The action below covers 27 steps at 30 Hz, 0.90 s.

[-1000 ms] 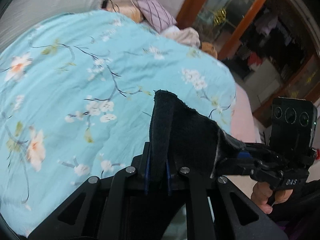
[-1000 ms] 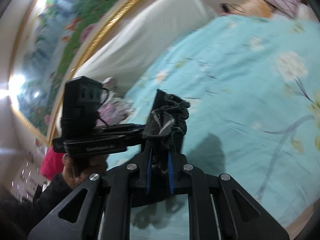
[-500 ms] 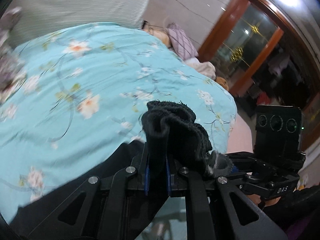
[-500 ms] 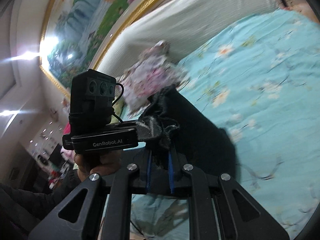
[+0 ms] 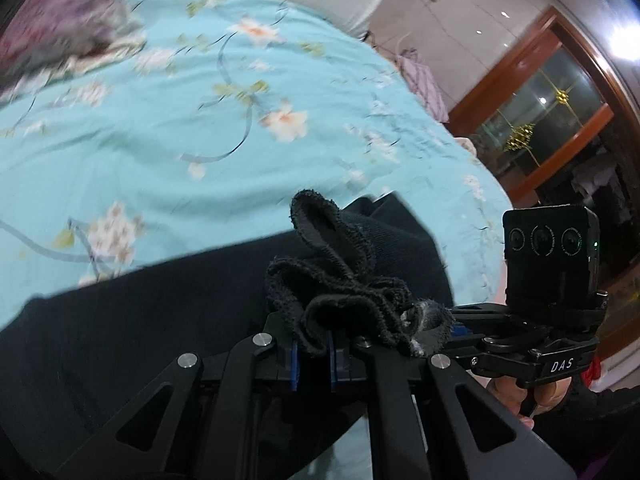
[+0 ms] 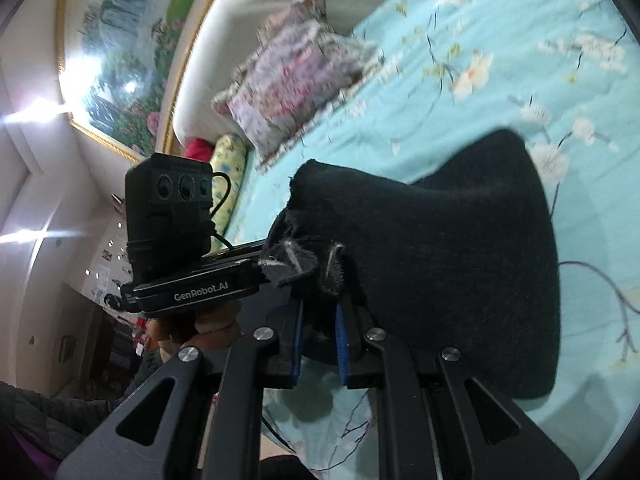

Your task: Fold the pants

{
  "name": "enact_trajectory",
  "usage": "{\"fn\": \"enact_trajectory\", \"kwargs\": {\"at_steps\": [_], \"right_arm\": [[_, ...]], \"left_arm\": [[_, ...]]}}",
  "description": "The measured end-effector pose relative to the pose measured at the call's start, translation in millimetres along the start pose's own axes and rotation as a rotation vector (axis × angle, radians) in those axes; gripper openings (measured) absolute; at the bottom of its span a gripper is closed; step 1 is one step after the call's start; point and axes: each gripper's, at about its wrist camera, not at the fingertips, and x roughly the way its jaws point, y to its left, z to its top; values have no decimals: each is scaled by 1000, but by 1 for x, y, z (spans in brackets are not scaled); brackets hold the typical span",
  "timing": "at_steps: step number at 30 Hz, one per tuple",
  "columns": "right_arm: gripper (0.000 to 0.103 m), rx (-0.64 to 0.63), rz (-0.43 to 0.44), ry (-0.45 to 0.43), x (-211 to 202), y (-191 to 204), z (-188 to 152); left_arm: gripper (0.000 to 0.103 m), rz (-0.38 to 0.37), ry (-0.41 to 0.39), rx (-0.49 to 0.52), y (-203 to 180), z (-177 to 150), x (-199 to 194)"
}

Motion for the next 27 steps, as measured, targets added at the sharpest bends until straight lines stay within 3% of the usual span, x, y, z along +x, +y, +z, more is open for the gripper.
{"fn": "enact_trajectory", "kwargs": {"at_steps": [5, 10, 14, 18, 27], "right_arm": [[16, -4, -23, 37, 13, -4, -1], [17, -13, -45, 63, 17, -5, 0], [28, -38, -61, 88, 22, 2, 0], [48, -72, -63, 110, 28, 14, 1], [59, -248, -104, 164, 47, 62, 7]], "left_arm": [[9, -6, -10, -55, 16, -11, -2], [12, 46, -29, -75, 22, -20, -12], [17, 90, -62, -112, 26, -30, -29], [41, 133, -120, -177, 34, -45, -51], [43, 226, -228, -347, 58, -92, -104]]}}
